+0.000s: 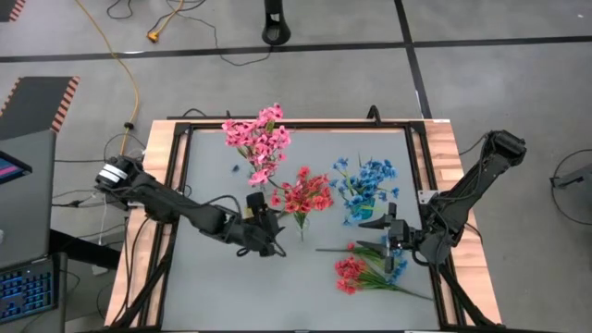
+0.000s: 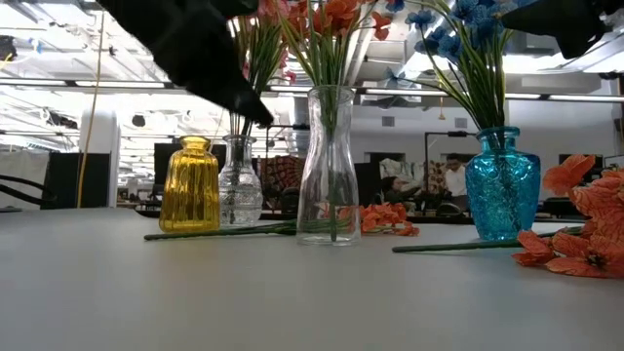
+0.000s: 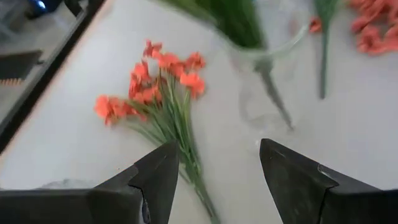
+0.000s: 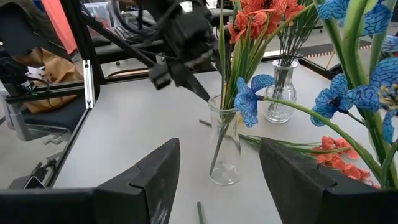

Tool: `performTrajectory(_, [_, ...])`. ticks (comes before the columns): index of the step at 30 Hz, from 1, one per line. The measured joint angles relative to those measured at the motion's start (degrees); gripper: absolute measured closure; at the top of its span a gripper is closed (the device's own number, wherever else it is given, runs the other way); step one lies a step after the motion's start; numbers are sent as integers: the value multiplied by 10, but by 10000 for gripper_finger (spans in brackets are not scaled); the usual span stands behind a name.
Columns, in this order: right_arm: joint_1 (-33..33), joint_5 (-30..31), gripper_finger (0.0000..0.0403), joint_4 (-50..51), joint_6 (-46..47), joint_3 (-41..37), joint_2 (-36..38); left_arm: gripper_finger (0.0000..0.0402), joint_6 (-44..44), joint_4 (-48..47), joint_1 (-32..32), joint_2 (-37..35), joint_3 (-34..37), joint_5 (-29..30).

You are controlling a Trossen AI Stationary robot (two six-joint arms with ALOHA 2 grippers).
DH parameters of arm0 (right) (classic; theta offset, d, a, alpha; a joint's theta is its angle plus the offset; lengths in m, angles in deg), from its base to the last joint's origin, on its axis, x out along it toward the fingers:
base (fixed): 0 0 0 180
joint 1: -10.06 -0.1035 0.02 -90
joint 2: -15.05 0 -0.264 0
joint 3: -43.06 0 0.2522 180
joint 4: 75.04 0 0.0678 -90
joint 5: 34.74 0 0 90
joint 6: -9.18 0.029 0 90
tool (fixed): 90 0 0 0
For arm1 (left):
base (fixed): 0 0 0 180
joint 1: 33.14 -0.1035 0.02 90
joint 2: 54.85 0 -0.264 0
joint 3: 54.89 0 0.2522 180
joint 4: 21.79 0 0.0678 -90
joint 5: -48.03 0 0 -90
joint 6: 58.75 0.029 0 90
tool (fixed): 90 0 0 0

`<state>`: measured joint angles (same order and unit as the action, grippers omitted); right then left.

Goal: Sort flowers into vase by color
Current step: Put the top red flowers into the bottom transparent vase

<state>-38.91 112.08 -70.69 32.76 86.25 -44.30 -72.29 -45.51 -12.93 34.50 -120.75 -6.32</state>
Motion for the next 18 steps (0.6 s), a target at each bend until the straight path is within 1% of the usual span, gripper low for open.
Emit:
performTrajectory(7, [0, 0, 154, 0, 0, 0, 0, 188, 28, 2, -54, 44, 0, -62])
performTrajectory(10, [0, 0, 154, 0, 0, 0, 0, 188, 41, 2, -73, 55, 0, -71])
performTrajectory(18, [0, 0, 154, 0, 0, 0, 0, 188, 91, 5, -104, 55, 0, -96])
